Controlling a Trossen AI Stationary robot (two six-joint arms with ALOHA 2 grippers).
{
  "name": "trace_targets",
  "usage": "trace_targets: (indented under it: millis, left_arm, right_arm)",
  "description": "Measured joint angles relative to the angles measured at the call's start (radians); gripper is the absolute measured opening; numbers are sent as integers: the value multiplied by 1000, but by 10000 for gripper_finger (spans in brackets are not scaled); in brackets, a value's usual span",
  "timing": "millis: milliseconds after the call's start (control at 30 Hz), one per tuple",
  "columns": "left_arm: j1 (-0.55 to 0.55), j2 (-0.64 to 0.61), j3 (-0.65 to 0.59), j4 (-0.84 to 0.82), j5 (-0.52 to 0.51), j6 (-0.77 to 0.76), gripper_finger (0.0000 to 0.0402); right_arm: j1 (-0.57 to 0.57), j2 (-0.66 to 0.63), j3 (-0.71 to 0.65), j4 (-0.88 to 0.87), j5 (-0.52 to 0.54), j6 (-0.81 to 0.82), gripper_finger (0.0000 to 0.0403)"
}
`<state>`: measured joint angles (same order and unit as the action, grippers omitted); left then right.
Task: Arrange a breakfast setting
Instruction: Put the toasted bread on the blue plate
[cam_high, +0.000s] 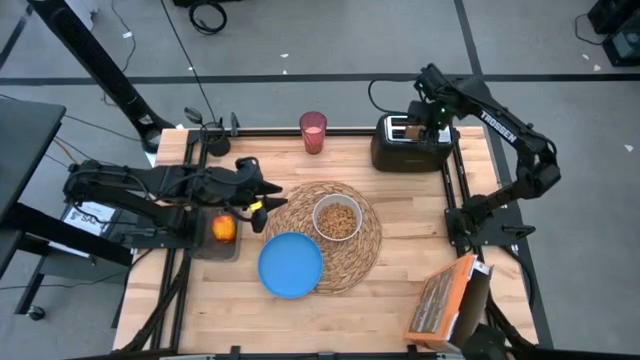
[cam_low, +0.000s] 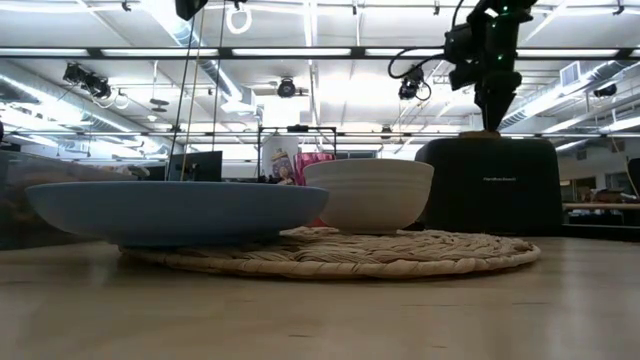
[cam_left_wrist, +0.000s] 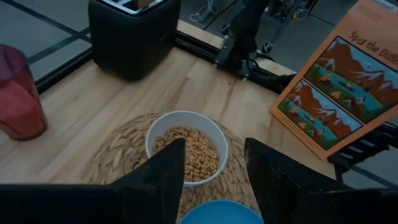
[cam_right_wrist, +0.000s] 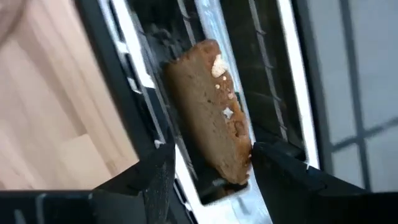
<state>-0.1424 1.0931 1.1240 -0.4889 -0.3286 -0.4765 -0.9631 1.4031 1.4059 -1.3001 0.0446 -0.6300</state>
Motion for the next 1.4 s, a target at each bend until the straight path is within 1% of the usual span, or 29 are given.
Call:
trace_targets:
  millis: [233, 333, 467, 600, 800, 967, 1067, 1300, 1400]
  left_arm:
    - [-15, 0, 0, -1, 0, -9, 172]
    - [-14, 0, 0, -1, 0, -9, 172]
    - [-13, 0, 0, -2, 0, -1, 172]
    - [-11, 0, 0, -2, 0, -1, 172]
    - [-11, 0, 0, -2, 0, -2, 172]
    - [-11, 0, 0, -2, 0, -2, 172]
    - [-11, 0, 0, -1, 0, -2, 172]
    - [-11, 0, 0, -1, 0, -3, 172]
    - [-11, 0, 0, -1, 0, -2, 172]
  right_arm:
    - [-4, -12, 0, -29, -141, -34, 216]
    - [-4, -20, 0, -31, -137, -82, 216]
    - [-3, -20, 0, 10, -79, -133, 216]
    - [-4, -5, 0, 70, -28, -136, 216]
    - [-5, 43, 0, 44, -52, -140, 216]
    - [-5, 46, 0, 14, -90, -139, 213]
    - [-5, 35, 0, -5, -104, -142, 199]
    - [-5, 22, 0, -4, -105, -161, 139]
    - [-5, 22, 0, -2, -109, -190, 122]
